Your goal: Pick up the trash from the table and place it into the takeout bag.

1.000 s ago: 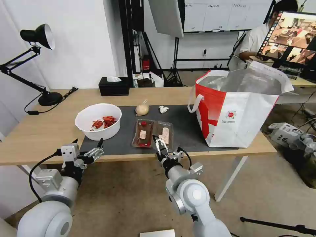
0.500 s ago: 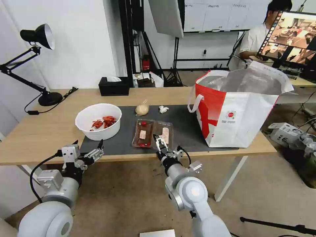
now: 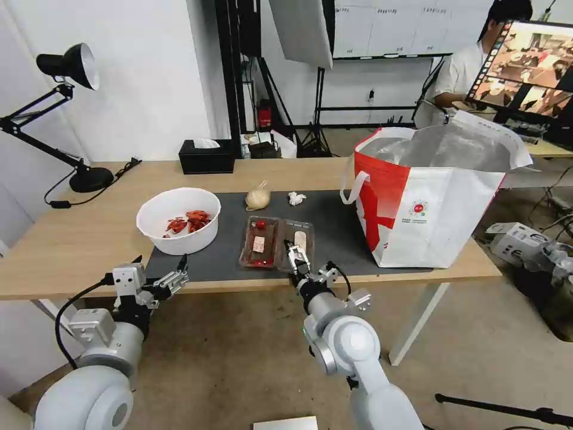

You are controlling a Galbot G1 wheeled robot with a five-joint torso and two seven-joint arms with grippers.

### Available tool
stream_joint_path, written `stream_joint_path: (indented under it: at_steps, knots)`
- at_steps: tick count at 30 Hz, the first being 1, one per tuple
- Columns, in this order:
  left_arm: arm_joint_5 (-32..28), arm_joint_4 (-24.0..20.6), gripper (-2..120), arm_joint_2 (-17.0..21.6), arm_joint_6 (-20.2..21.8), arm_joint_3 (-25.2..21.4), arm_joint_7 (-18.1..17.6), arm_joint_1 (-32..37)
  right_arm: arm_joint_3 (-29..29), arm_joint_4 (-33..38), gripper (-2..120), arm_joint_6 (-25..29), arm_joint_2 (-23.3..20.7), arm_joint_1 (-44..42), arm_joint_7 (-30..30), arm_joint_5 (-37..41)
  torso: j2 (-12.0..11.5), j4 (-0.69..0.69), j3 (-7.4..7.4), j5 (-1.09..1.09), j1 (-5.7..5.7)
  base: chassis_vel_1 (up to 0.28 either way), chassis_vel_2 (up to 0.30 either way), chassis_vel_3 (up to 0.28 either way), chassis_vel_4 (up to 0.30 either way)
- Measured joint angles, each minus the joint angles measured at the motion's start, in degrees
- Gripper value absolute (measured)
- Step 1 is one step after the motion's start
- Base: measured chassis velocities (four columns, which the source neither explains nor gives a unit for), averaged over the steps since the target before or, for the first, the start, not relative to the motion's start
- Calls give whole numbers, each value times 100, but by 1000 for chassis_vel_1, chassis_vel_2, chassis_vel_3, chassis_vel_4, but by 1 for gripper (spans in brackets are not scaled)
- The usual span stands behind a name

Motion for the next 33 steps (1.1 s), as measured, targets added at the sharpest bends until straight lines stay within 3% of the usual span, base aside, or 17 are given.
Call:
stream_joint_path:
  at_steps: [9, 19, 24, 33]
  knots:
    - [23, 5, 100, -40, -9, 26, 4, -1, 116, 428, 100, -77, -409, -150, -485, -836, 0, -1, 0, 1, 0, 0, 0, 0, 0]
    - [25, 5, 100, -45, -23, 3, 4, 2, 19, 473, 100, -474, -785, 229, -1025, -601, 0, -1, 0, 0, 0, 0, 0, 0, 0]
    - [25, 2, 100, -49, -27, -19, 4, 3, -182, 270, 100, -605, -799, 522, -991, -412, 0, -1, 0, 0, 0, 0, 0, 0, 0]
    - [26, 0, 100, -55, -47, -86, -6, 35, -661, -596, 100, -1126, -443, 1504, -181, 164, 0, 1, 0, -1, 0, 0, 0, 0, 0]
